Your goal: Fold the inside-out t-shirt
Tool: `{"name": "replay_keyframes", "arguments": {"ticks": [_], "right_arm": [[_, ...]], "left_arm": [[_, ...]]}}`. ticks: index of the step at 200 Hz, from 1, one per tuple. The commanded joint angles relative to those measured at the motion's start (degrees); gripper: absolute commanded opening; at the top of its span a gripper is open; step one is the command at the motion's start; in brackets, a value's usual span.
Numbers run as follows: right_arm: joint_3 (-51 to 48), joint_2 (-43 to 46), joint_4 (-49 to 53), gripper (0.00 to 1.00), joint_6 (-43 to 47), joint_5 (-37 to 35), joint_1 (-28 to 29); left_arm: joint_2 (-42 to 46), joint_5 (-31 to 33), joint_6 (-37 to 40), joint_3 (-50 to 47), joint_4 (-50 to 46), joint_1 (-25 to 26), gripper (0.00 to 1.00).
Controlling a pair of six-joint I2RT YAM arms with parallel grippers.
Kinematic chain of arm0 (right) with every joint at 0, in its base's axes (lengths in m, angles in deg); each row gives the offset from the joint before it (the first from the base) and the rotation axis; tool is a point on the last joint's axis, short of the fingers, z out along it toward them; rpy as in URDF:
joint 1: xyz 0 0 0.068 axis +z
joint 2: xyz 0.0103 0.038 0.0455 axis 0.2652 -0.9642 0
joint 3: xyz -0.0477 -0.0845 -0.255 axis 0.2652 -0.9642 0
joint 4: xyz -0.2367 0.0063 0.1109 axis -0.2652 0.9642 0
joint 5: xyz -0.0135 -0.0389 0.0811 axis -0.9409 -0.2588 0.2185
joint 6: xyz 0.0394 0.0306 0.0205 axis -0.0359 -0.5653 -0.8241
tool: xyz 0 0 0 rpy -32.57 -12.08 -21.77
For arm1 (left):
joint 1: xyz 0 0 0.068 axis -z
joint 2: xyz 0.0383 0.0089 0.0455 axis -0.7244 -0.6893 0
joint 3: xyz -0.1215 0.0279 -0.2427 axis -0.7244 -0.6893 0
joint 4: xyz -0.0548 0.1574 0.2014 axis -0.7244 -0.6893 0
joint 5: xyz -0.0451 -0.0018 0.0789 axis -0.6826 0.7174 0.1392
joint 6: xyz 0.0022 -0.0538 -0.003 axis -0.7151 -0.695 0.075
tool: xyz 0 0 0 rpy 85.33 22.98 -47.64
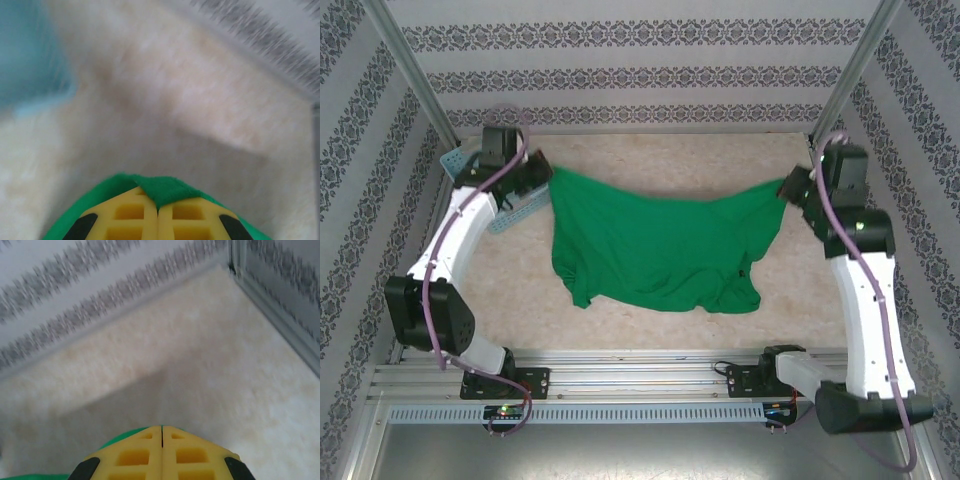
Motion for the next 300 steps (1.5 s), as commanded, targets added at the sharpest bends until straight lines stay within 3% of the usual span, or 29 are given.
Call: {"name": "replay_keyframes", "arguments": {"ticks": [1, 45, 97, 122, 167, 204, 247, 278, 300], "right_arm": [[11.8, -3.1, -3.7, 0.0, 0.2, 0.0, -2.0], [30.8, -1.9, -0.1, 0.0, 5.3, -2.7, -3.2], [41.5, 5.9, 0.4, 0.0, 8.9, -2.1, -3.2], [43.4, 7.5, 0.7, 0.0, 10.7, -3.4, -3.1], [41.2, 4.0, 1.1, 0.0, 11.7, -3.5, -2.9], [26.8, 3.0, -2.8, 0.0, 10.1, -1.3, -3.0], [10.5, 2.6, -9.3, 0.0, 7.8, 2.0, -2.9], [10.9, -0.6, -10.2, 0.0, 8.4, 0.8, -3.0], [17.5, -3.8, -10.8, 0.0, 9.1, -0.8, -3.4]], "left_arm": [[-0.4, 1.3, -1.0, 12.2, -1.5, 0.2, 0.0], [7.1, -1.0, 0.1, 22.4, -1.1, -0.5, 0.0], [25.3, -2.1, 0.9, 14.2, 5.0, -0.5, 0.0], [27.9, -5.0, 1.0, 12.4, 5.0, -0.5, 0.0], [19.4, -9.3, 0.5, 12.7, -0.6, -0.5, 0.0], [5.8, -13.3, -1.3, 11.6, -5.0, -0.4, 0.0], [-2.6, -10.3, -0.8, 7.1, -1.1, -0.3, 0.0], [-7.1, -8.7, 0.4, 13.5, -3.3, -0.3, 0.0], [-9.6, -5.3, 1.4, 23.4, -5.6, -0.6, 0.0]]}}
